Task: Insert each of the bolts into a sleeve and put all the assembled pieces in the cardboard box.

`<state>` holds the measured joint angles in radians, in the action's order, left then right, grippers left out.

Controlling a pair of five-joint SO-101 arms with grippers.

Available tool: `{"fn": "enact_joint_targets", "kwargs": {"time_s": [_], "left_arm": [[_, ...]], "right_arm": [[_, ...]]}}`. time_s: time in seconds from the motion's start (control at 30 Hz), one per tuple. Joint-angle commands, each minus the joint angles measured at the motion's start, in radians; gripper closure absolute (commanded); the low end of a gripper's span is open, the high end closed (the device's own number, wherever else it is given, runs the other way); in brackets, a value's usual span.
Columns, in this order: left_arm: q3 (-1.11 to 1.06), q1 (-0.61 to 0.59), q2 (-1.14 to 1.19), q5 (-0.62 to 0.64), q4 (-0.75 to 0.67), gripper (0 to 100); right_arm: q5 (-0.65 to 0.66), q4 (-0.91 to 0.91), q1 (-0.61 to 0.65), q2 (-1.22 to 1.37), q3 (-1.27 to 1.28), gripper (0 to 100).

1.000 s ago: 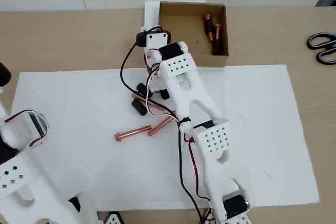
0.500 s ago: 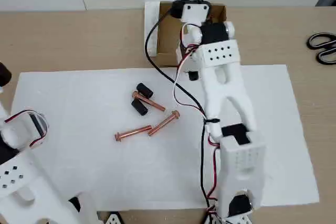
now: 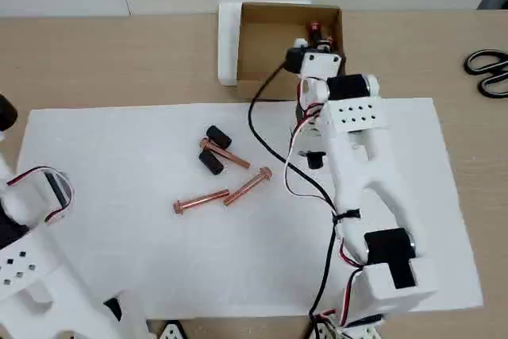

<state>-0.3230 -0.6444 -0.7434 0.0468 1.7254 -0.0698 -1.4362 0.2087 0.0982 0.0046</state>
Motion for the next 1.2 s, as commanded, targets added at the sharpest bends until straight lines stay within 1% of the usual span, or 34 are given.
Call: {"fn": "enact_joint_targets", "kwargs": {"time_s": [0.0, 0.13, 0.3, 0.53, 1.17], "left_arm": [[0.004, 0.005, -0.011, 0.000, -0.003, 84], [0.004, 0.005, -0.011, 0.000, -0.003, 84], [0.004, 0.005, -0.015, 0.000, -0.003, 84], [0.004, 0.003, -0.015, 0.000, -0.003, 84], [0.004, 0.002, -0.015, 0.000, -0.003, 84]], "right_arm": [[0.006, 0.131, -0.016, -0.030, 0.061, 99.5], [0.005, 0.223, -0.016, 0.005, 0.127, 99.5], [0.005, 0.286, -0.016, 0.071, 0.173, 99.1], [0.005, 0.291, -0.016, 0.130, 0.176, 99.1], [0.005, 0.283, -0.010, 0.127, 0.173, 99.0]]}}
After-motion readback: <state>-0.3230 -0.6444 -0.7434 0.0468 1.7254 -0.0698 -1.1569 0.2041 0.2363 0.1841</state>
